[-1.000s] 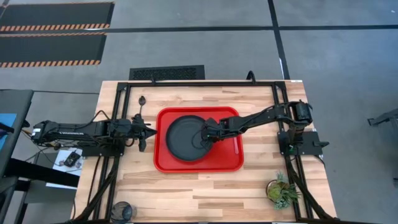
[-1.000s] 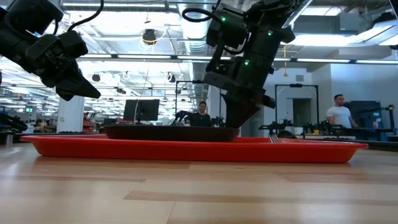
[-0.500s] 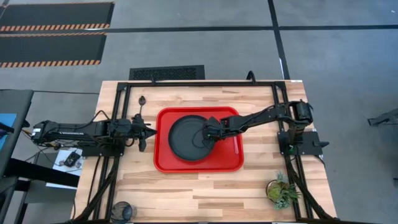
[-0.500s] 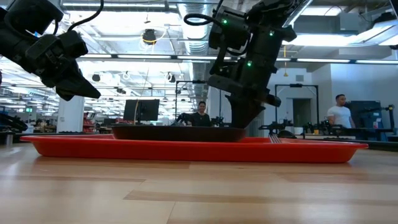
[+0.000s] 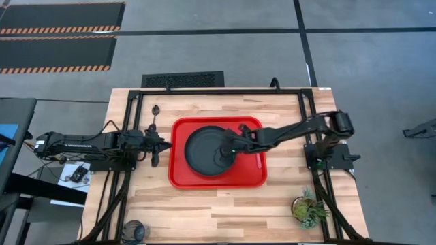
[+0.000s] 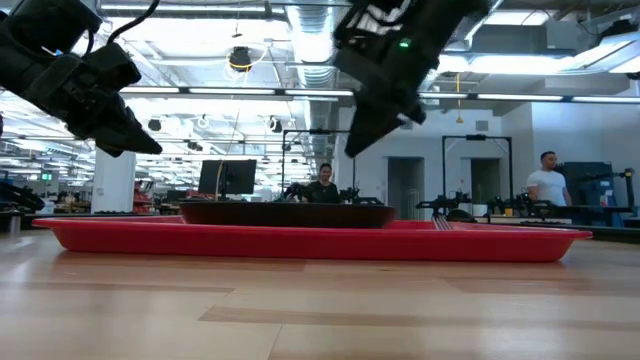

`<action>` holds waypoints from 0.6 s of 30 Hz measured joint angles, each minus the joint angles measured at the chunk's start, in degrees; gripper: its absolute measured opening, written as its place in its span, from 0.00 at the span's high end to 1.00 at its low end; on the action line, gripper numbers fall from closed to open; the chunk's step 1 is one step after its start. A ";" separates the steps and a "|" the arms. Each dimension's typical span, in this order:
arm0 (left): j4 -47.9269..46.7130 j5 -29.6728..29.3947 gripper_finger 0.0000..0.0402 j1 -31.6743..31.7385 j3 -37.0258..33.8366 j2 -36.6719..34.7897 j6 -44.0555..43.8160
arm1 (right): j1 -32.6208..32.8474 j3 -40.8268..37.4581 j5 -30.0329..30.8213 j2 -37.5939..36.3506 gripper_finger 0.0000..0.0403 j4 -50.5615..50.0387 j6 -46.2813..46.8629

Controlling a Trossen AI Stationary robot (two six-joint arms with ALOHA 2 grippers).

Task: Pick and place plate/cup/fork/spoon on tray
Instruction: Put the black spoon on the red tray to the left of the pink fork

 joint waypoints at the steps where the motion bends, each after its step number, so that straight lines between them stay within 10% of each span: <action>1: 0.82 -0.29 1.00 0.00 0.00 0.00 -1.15 | 0.37 -2.23 0.22 -1.23 0.99 2.28 -1.31; 18: -23.51 -6.13 1.00 13.31 23.37 20.32 -11.95 | -2.44 -30.33 0.31 -25.07 0.98 29.68 -13.32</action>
